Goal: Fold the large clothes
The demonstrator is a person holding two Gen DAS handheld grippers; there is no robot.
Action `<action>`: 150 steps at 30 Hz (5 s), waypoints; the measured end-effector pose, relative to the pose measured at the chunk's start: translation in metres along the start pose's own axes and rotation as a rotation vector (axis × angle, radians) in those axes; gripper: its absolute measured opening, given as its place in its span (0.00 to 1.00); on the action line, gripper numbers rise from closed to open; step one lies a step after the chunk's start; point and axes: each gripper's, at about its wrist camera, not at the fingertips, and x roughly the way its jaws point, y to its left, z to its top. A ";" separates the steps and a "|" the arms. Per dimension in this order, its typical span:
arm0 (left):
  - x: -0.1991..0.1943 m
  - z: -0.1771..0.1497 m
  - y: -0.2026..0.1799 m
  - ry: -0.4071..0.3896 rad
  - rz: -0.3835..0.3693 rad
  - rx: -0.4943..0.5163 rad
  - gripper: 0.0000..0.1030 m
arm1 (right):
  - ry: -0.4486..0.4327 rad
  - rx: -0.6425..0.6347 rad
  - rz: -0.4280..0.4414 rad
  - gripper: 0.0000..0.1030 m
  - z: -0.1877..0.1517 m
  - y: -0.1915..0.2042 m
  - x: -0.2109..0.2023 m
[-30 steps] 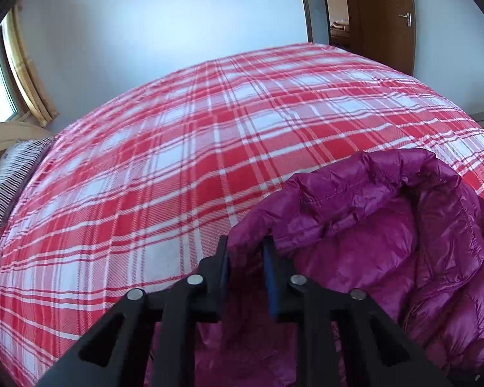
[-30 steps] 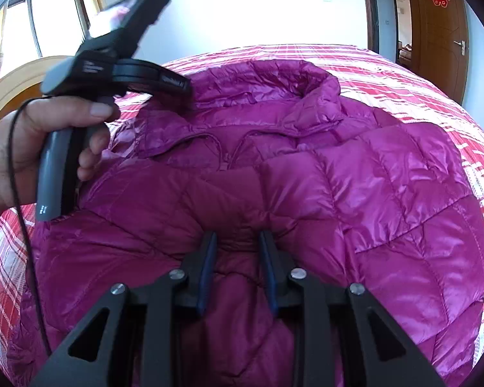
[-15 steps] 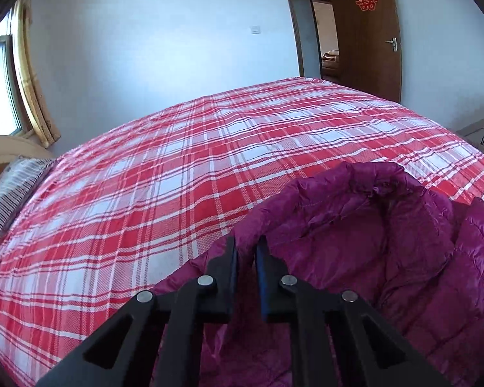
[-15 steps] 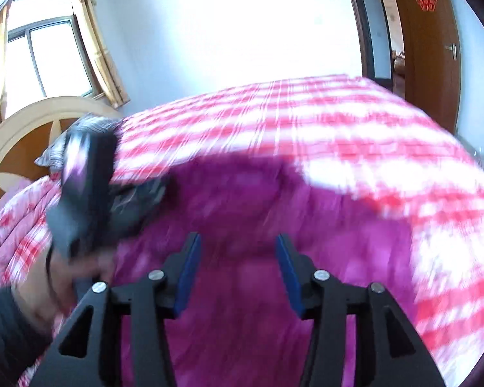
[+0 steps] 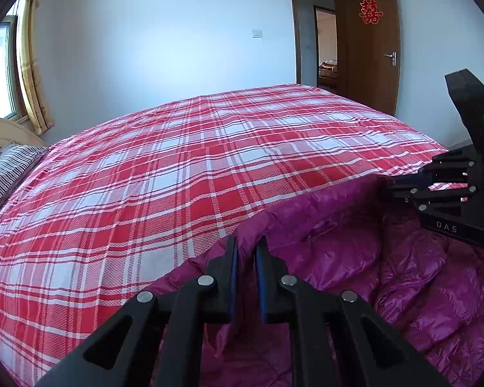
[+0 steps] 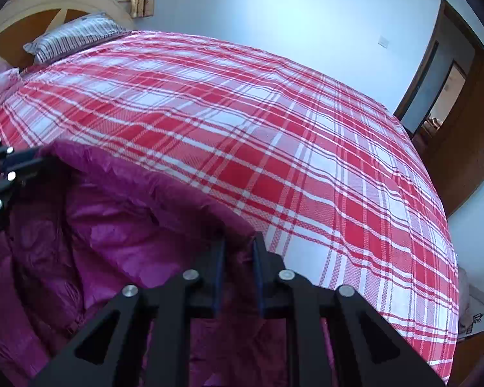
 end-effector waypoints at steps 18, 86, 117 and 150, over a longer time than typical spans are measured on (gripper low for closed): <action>-0.040 0.027 0.027 -0.048 -0.012 -0.183 0.84 | -0.127 -0.131 -0.104 0.10 -0.039 0.022 -0.013; 0.055 -0.045 0.003 0.284 0.177 -0.150 0.99 | 0.023 0.329 0.072 0.22 -0.044 0.014 0.022; 0.056 -0.046 0.006 0.280 0.163 -0.169 0.99 | 0.033 0.357 0.182 0.31 -0.033 0.025 0.031; 0.042 -0.030 0.007 0.292 0.193 -0.123 0.99 | 0.031 0.285 0.149 0.42 -0.030 0.029 0.022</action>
